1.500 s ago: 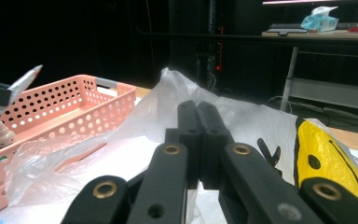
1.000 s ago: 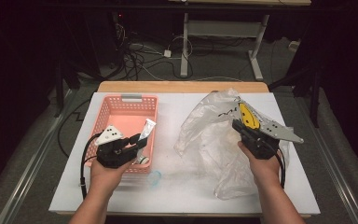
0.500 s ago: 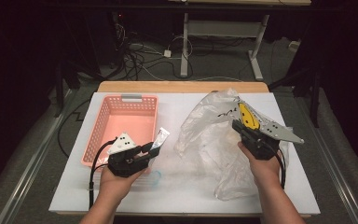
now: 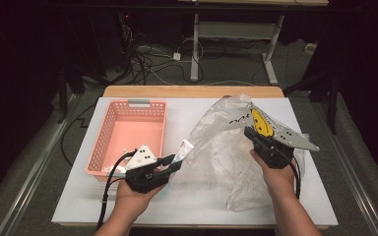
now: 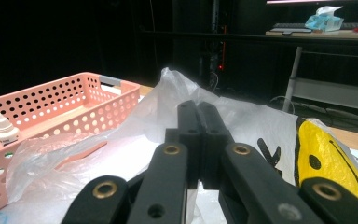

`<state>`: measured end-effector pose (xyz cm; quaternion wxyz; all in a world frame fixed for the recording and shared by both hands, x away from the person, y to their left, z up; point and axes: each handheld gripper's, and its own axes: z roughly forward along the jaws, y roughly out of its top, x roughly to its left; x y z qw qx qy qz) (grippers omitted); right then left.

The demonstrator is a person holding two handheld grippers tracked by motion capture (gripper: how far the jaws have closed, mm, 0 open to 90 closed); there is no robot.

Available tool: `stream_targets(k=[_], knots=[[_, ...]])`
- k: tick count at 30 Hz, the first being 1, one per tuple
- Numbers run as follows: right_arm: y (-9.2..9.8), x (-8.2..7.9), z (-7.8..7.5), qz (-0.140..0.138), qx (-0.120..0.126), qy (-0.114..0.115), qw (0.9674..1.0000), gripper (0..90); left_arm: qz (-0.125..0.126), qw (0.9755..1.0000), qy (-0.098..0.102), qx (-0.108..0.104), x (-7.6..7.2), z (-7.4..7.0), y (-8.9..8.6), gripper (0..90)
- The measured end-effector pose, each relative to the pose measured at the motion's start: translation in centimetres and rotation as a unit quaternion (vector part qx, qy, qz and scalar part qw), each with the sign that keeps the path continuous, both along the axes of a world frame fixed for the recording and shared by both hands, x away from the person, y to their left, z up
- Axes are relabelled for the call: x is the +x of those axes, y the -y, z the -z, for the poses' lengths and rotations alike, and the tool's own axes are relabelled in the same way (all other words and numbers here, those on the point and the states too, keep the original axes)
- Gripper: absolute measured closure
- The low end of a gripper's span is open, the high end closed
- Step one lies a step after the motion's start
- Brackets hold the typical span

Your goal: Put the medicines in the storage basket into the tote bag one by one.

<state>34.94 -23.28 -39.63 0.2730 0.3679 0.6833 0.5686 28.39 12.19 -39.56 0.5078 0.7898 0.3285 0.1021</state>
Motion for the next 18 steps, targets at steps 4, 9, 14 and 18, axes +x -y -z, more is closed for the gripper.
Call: stream_targets(k=[4,9,14,18], knots=[[-0.1,0.0,-0.1,-0.001,0.0,0.002,1.0,90.0,0.012,0.9999,-0.002,-0.001,0.1,0.2,1.5,68.1],[-0.3,0.0,-0.2,-0.003,0.003,0.002,1.0,90.0,0.025,0.9997,-0.001,-0.006,0.3,0.6,3.3,68.1],[-0.7,0.1,-0.2,-0.005,0.004,0.0,1.0,90.0,0.037,0.9993,-0.002,-0.01,0.5,1.1,5.3,68.2],[-0.9,0.2,-0.1,-0.005,0.002,0.001,1.0,90.0,0.043,0.999,-0.007,-0.011,0.9,1.5,6.9,68.2]])
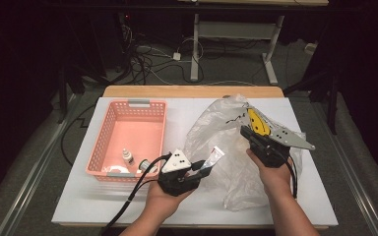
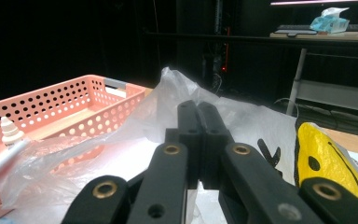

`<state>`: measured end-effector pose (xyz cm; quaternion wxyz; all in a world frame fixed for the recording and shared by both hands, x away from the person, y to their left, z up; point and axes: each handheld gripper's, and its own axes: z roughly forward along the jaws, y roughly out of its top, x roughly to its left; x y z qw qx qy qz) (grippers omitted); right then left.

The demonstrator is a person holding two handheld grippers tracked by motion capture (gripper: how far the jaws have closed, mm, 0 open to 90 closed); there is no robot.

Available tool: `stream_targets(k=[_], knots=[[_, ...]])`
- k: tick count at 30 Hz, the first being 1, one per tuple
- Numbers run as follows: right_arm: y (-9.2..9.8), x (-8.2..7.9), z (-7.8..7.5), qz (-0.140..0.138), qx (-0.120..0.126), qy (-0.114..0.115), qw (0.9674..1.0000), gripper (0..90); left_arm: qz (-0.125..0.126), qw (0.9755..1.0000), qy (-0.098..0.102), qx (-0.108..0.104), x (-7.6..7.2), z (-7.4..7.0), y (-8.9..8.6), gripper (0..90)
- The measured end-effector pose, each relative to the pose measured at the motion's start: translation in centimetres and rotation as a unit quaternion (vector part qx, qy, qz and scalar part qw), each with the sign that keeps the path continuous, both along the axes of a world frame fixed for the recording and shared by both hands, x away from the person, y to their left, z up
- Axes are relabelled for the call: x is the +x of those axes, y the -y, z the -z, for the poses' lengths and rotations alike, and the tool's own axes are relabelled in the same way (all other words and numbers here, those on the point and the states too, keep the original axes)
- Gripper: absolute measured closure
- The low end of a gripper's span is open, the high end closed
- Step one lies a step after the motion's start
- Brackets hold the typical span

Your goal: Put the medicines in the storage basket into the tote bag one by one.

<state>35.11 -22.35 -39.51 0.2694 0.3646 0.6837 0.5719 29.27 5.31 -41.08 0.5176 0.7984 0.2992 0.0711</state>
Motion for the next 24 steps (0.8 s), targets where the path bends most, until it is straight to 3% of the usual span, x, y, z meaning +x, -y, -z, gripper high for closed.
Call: stream_targets(k=[6,14,20,24], knots=[[-0.2,0.0,0.0,-0.002,-0.002,0.001,1.0,90.0,-0.003,0.9999,-0.011,0.012,1.4,0.9,2.3,68.1],[-0.1,0.1,0.0,-0.003,0.0,0.004,1.0,90.0,-0.018,0.9996,-0.011,0.019,3.6,1.7,4.8,68.1],[-0.1,0.3,0.0,-0.002,0.003,0.003,1.0,90.0,-0.03,0.9987,-0.019,0.036,5.4,2.7,6.5,68.1],[-0.1,0.3,0.0,-0.002,0.006,0.002,1.0,90.0,-0.039,0.9975,-0.017,0.057,7.0,3.1,6.6,68.1]])
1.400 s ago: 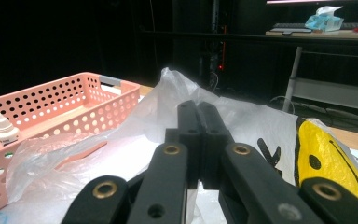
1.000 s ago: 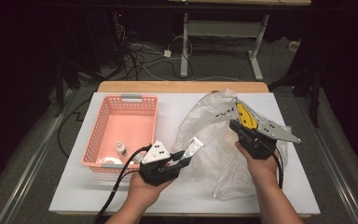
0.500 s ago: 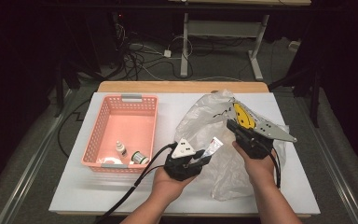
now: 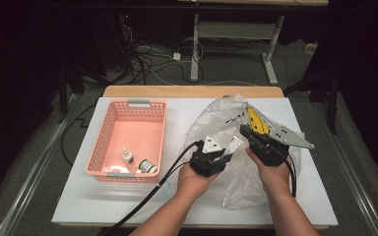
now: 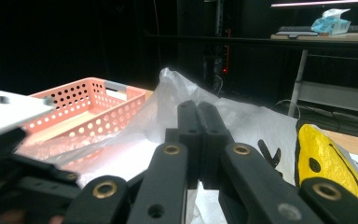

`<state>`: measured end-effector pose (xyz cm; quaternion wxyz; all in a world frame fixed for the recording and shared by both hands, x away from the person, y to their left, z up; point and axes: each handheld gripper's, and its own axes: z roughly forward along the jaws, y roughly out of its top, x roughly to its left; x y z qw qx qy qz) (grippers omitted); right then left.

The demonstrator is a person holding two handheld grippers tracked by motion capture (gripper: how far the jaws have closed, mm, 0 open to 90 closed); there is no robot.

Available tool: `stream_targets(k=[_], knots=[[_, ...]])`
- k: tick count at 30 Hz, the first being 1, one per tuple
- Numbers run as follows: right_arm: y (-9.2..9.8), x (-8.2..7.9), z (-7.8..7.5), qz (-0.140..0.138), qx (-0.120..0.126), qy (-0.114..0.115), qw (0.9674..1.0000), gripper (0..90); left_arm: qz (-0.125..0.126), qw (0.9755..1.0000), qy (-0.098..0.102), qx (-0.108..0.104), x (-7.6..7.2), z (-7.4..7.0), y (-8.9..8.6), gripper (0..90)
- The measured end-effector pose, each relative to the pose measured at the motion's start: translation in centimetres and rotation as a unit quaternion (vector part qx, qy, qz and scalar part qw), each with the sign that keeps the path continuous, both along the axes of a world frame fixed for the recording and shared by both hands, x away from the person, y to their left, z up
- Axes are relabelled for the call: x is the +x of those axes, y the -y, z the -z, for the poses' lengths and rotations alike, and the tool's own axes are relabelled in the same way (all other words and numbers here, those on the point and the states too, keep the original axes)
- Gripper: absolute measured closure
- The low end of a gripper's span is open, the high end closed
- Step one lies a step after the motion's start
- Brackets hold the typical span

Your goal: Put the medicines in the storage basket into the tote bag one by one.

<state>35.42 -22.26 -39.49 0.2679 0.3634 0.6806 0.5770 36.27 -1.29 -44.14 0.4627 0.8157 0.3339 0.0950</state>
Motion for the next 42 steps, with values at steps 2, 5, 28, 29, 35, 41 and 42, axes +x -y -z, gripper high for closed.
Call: stream_targets(k=[2,5,28,29,35,41,42], knots=[[0.0,-0.1,-0.1,0.001,0.003,-0.002,1.0,90.0,-0.007,0.9999,0.003,0.009,0.9,0.0,-0.3,68.1],[-0.1,0.0,-0.1,0.002,0.006,-0.003,1.0,90.0,-0.012,0.9997,0.007,0.021,2.1,0.1,-0.6,68.1],[0.1,0.4,0.5,0.005,0.004,-0.007,1.0,90.0,-0.011,0.9998,-0.016,-0.001,3.9,2.7,2.5,57.8],[0.2,0.4,0.5,0.004,0.003,-0.007,1.0,90.0,-0.01,0.9998,-0.015,-0.002,3.7,2.6,2.5,54.9],[0.5,0.3,0.4,0.006,0.004,-0.008,0.9999,90.0,0.002,0.9999,-0.008,-0.013,2.1,2.1,1.4,50.1],[0.6,0.3,0.4,0.005,0.002,-0.008,1.0,90.0,0.025,0.9992,-0.012,-0.029,0.2,1.6,0.0,46.6],[0.6,0.3,0.4,0.005,0.001,-0.009,0.9999,90.0,0.028,0.999,-0.012,-0.032,-0.2,1.5,-0.2,45.5]])
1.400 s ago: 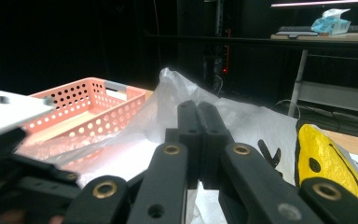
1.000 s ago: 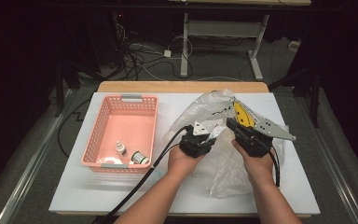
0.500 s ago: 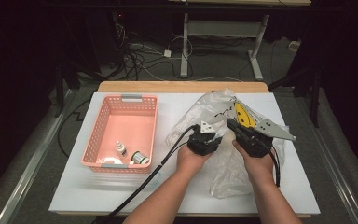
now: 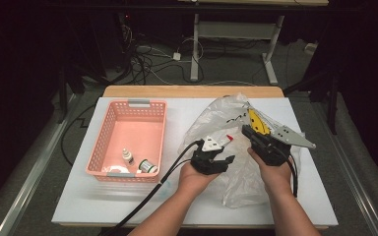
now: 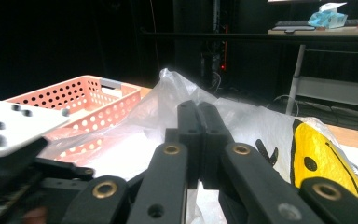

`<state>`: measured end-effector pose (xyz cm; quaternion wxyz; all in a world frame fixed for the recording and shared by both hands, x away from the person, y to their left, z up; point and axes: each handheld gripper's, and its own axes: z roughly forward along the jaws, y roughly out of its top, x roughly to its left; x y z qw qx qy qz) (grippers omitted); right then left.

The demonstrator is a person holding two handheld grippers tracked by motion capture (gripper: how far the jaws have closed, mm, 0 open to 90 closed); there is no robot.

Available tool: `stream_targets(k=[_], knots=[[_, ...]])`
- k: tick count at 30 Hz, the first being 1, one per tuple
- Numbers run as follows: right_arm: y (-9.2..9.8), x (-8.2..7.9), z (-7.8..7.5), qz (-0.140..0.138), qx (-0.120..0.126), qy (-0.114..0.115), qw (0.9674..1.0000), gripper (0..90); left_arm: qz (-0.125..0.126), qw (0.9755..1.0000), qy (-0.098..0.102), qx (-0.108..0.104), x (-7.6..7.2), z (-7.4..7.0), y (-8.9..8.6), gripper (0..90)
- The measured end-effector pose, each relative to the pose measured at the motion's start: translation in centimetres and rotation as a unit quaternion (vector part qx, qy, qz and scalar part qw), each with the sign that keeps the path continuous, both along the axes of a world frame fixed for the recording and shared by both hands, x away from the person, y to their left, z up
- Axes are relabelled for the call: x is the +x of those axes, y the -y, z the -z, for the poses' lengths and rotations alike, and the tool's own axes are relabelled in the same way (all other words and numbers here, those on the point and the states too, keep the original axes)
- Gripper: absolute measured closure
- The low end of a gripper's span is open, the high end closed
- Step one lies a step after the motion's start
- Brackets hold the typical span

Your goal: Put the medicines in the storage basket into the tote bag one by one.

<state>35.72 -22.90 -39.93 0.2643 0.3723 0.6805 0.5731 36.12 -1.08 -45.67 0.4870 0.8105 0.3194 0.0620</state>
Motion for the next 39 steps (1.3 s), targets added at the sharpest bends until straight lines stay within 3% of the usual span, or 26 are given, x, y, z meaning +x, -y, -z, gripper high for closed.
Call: stream_targets(k=[5,10,17,26,31,39], knots=[[0.0,-0.1,0.0,-0.001,-0.002,0.0,1.0,90.0,0.022,0.9997,0.006,-0.004,-2.0,-0.4,-1.0,42.6],[0.0,-0.1,0.0,0.0,-0.002,-0.001,1.0,90.0,0.03,0.9994,0.008,-0.014,-3.8,-0.9,-2.3,37.8],[0.0,-0.2,0.0,0.001,-0.002,-0.001,1.0,90.0,0.035,0.9993,0.005,-0.011,-5.9,-1.6,-4.2,25.7],[0.1,-0.3,-0.1,0.003,-0.003,0.003,1.0,90.0,0.013,0.9998,0.006,-0.011,-7.3,-2.7,-7.5,12.7],[0.0,-0.3,-0.1,0.003,-0.005,0.003,1.0,90.0,-0.004,1.0,0.006,-0.004,-7.5,-3.1,-9.2,0.5],[0.0,-0.4,-0.1,0.003,-0.008,0.003,1.0,90.0,-0.036,0.9993,0.01,0.005,-7.5,-3.4,-12.6,0.0]])
